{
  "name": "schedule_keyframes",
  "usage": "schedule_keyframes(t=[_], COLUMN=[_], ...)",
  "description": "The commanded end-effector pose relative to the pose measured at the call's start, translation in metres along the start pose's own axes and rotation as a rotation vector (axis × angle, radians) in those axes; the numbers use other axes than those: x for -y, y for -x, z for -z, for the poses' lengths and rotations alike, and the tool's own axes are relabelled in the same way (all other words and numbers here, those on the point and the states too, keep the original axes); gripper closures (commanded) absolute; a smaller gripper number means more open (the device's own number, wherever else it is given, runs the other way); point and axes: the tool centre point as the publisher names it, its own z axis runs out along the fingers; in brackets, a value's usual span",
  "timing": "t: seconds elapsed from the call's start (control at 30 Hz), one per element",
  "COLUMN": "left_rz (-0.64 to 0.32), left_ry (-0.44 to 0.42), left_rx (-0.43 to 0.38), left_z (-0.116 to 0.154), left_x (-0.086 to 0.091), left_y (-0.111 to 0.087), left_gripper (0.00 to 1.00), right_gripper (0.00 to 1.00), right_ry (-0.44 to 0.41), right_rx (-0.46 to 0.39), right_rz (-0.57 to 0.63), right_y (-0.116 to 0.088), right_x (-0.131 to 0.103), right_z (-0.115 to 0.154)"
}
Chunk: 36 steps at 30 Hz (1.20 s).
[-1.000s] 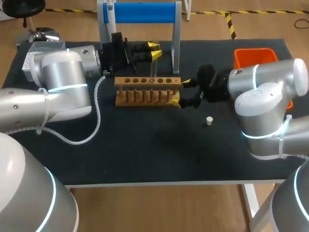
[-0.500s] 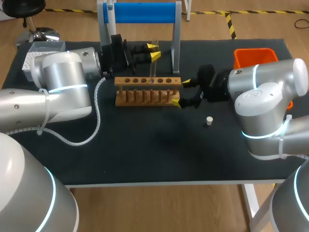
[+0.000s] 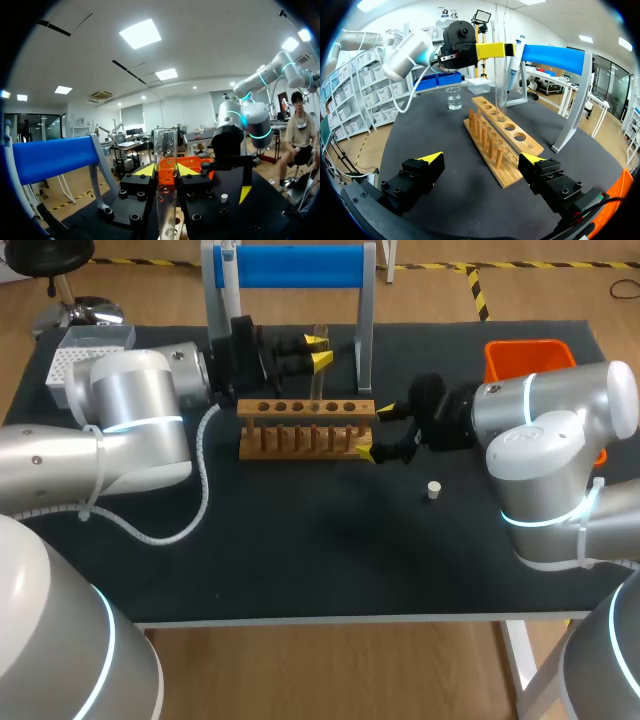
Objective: Invert the test tube, pick up the pipette, mount the tip to pipette, aspirate from beaker and dispense into the tube, eject the tip, return the pipette, and cap with the stopper.
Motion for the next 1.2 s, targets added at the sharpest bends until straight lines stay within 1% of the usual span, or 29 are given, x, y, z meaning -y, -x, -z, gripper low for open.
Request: schedule_keyframes(t=[0.03, 1.2], left_rz=[0.001, 0.06], left_ry=[-0.003, 0.01], left_rx=[0.0, 0.027], left_z=[-0.003, 0.001], left_x=[-0.005, -0.037], left_y=[0.002, 0.003], left_gripper=[1.0, 1.0], right_gripper=[0.0, 0.0], right_ry=[0.0, 0.0], right_rx=[0.0, 0.0], right_rz=[0.0, 0.0], right_y=[0.0, 0.0], right_x=[0.0, 0.0], right_z=[0.001, 0.001])
